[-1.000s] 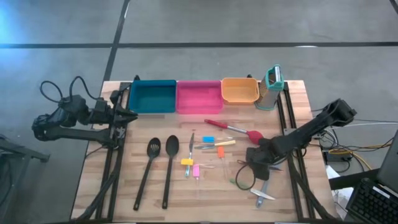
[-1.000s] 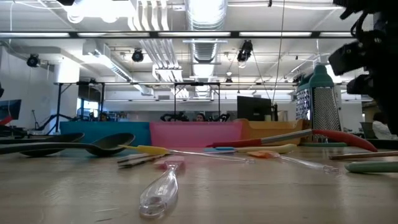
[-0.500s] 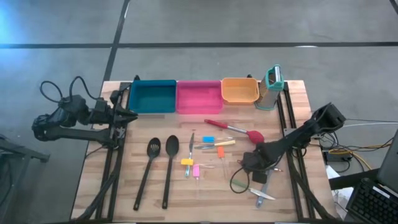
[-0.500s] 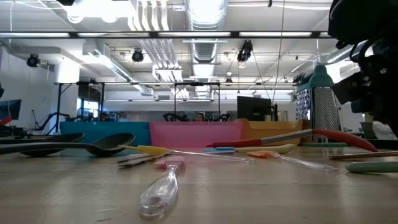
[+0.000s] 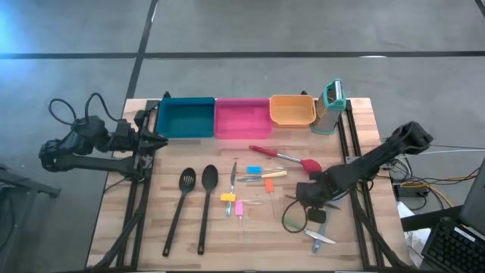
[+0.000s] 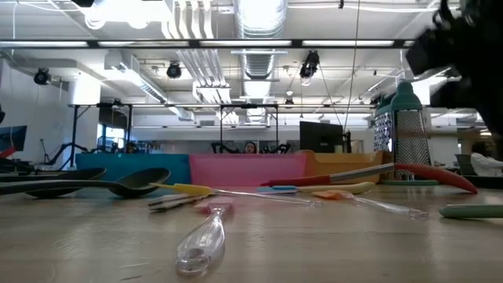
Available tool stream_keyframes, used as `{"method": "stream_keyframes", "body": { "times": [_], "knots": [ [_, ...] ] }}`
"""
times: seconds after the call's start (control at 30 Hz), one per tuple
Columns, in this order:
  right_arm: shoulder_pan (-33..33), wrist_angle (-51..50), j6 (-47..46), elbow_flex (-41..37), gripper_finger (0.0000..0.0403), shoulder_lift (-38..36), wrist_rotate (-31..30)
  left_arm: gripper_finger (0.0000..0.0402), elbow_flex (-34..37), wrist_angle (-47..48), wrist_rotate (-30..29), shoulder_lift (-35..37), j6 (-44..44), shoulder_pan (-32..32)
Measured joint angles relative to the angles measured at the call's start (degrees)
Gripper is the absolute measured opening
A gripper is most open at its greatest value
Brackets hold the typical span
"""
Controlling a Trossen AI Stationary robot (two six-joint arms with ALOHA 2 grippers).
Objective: Pick & Place Kitchen Items
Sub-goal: Put the gold knife into the pink bin
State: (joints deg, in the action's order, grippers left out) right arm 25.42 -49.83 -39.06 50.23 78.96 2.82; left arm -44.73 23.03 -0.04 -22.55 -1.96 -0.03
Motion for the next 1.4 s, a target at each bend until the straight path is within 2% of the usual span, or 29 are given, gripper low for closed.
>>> {"method": "stream_keyframes", "body": {
  "times": [0.2,0.47,0.83,0.97,1.27,1.4],
  "knots": [
    [-2.3,-5.6,4.8,7.0,0.0027,-4.6,-10.9,0.0049,0.0,0.0,0.0,0.0,0.0,0.0],
    [-6.8,-7.3,16.8,14.4,0.0027,-5.7,-21.0,0.0049,0.0,0.0,0.0,0.0,0.0,0.0],
    [-11.9,-5.3,27.3,16.1,0.0029,-4.9,-35.1,0.0049,0.0,0.0,0.0,0.0,0.0,0.0],
    [-14.2,-0.6,34.1,16.1,0.0029,-3.4,-36.2,0.0049,0.0,0.0,0.0,0.0,0.0,0.0],
    [-20.8,16.8,54.6,16.1,0.0029,0.5,-36.0,0.0049,0.0,0.0,0.0,0.0,0.0,0.0],
    [-24.4,22.6,61.1,16.1,0.0029,1.3,-33.9,0.0049,0.0,0.0,0.0,0.0,0.0,0.0]
  ]
}}
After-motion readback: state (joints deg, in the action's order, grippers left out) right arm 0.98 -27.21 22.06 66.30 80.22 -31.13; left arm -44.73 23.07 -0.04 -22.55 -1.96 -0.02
